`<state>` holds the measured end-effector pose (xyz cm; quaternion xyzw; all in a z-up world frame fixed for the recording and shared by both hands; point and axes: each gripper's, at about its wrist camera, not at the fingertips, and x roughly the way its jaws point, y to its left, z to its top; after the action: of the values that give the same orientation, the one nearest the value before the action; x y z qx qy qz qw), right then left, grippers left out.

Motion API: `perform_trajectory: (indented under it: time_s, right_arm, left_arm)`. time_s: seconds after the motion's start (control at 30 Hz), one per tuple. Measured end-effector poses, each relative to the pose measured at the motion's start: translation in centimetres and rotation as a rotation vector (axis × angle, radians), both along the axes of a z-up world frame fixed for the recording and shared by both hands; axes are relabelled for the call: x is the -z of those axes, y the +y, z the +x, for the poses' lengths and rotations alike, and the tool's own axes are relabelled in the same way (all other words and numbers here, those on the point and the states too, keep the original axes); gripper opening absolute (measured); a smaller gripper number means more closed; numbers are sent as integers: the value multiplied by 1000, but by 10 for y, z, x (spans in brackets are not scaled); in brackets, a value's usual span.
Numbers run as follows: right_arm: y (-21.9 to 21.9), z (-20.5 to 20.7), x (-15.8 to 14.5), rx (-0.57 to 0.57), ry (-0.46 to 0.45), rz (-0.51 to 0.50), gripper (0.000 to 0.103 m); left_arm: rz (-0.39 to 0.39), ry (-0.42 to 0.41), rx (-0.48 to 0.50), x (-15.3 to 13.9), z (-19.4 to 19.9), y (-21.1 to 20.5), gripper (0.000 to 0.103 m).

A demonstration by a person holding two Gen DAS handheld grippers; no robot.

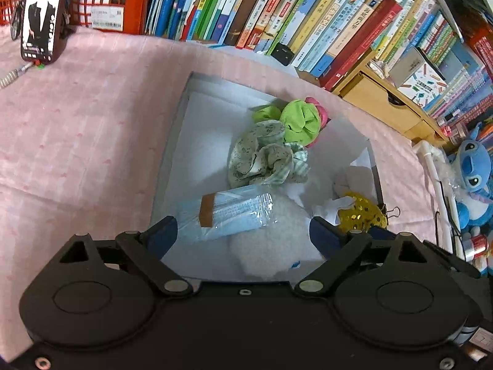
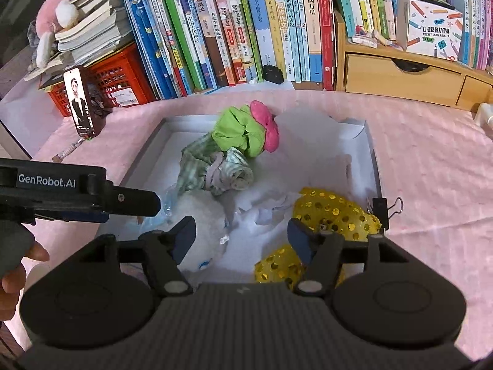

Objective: Organize soft objects
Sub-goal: 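Move the left gripper to the navy floral pouch while the right approaches the purple plush heart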

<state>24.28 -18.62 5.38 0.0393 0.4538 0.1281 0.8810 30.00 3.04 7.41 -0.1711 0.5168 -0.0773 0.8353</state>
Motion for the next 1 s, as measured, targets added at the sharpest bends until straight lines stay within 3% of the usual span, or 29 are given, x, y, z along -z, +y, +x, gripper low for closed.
perform_trajectory:
  time_s: [0.43,0.7,1.0]
  right_arm:
    - [16,-48,-25,-94,-130,-23,85]
    - [32,-94,-40,-174,-257,-66,86]
    - [53,-145,-46,-265,-408,-153,87]
  left_arm:
    - [69,-201,85,-30,-65,14,92]
    - [49,-315,110,-40,-126,41,93]
    - [121,-481,101,-41,-199,65,96]
